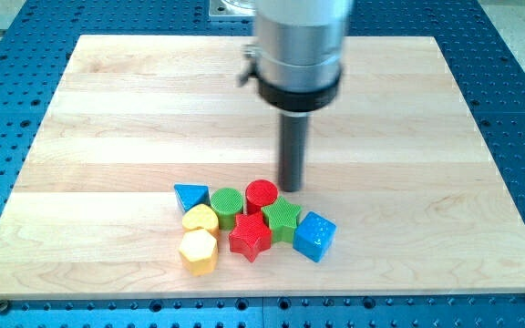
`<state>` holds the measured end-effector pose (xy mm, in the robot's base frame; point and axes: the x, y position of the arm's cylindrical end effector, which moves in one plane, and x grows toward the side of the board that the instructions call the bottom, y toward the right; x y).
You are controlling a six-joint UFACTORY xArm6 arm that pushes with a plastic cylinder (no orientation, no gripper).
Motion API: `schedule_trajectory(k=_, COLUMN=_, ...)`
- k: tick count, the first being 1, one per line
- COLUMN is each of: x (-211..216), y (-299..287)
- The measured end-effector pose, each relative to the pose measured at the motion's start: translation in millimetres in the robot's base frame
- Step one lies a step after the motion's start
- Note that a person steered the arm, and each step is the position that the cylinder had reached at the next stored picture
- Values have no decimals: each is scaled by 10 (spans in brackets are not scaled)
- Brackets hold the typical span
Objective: Slide the yellow heart towards the top right corner
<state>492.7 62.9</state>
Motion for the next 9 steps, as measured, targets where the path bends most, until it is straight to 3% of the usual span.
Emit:
schedule_trajectory(k=1, x=130, y=815)
schedule_trajectory(k=2, x=630, y=955)
schedule_trajectory(k=3, x=1170, y=765)
schedule_trajectory(k=4, x=1264, y=467)
schedule_trajectory(k=5, x=1259, y=67)
schedule_trajectory(k=8, x=1264, y=-81)
schedule_trajectory(k=9, x=1264, y=-366)
